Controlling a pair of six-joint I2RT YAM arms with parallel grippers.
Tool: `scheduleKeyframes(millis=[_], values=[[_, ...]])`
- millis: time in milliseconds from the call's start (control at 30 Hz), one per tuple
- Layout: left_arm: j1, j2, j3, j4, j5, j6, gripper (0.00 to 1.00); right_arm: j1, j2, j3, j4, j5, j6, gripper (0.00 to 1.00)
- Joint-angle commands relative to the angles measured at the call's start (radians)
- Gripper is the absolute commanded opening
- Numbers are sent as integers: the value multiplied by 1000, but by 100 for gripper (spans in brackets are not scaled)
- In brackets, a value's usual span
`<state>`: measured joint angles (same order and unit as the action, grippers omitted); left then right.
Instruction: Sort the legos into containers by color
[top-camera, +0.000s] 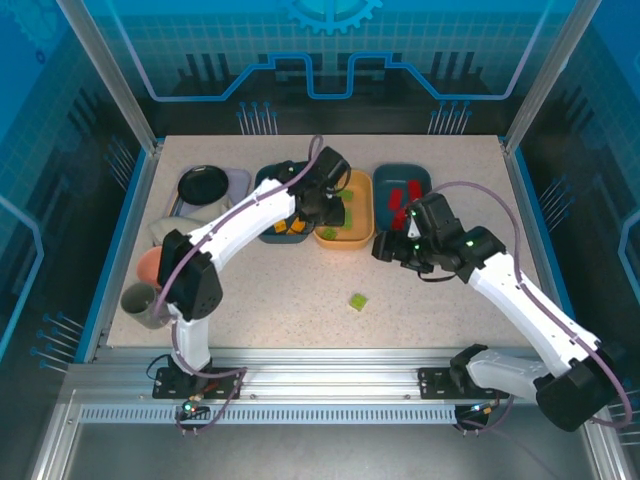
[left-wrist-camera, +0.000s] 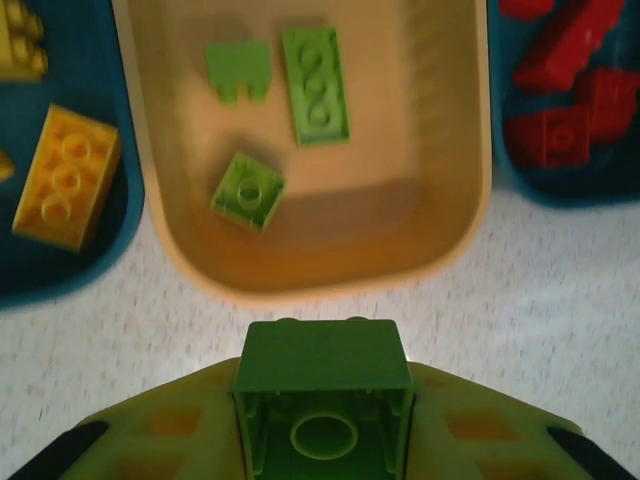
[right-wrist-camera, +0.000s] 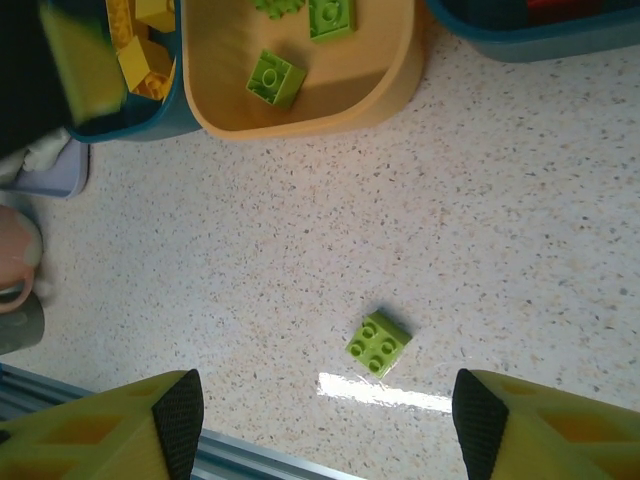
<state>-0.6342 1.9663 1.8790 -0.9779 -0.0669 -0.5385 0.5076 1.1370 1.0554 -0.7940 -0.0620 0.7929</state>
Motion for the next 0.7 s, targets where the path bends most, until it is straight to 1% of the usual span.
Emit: scheduleKeyframes(millis=[0, 133, 233, 333, 467, 567, 600, 667], values=[[34, 116, 112, -2, 63, 49, 35, 18, 26, 33, 26, -21, 3, 69], [68, 286, 294, 2, 113, 44, 37, 19, 47, 37, 5, -23, -2, 70], [77, 400, 428, 15, 156, 34, 37, 18, 47, 36, -14, -19, -4, 70], [80, 482, 518, 44, 177, 15, 39, 15, 34, 24, -26, -18, -3, 70], [84, 565, 597, 49, 199, -34, 40, 5, 11, -1, -31, -19, 3, 70], [90, 599, 600, 54, 206, -55, 42, -9, 1, -15, -33, -27, 3, 70], [94, 608, 598, 60, 218, -64, 44, -13, 1, -15, -31, -30, 0, 70], [97, 621, 599, 69, 231, -75, 51, -20, 4, -16, -31, -36, -4, 70]])
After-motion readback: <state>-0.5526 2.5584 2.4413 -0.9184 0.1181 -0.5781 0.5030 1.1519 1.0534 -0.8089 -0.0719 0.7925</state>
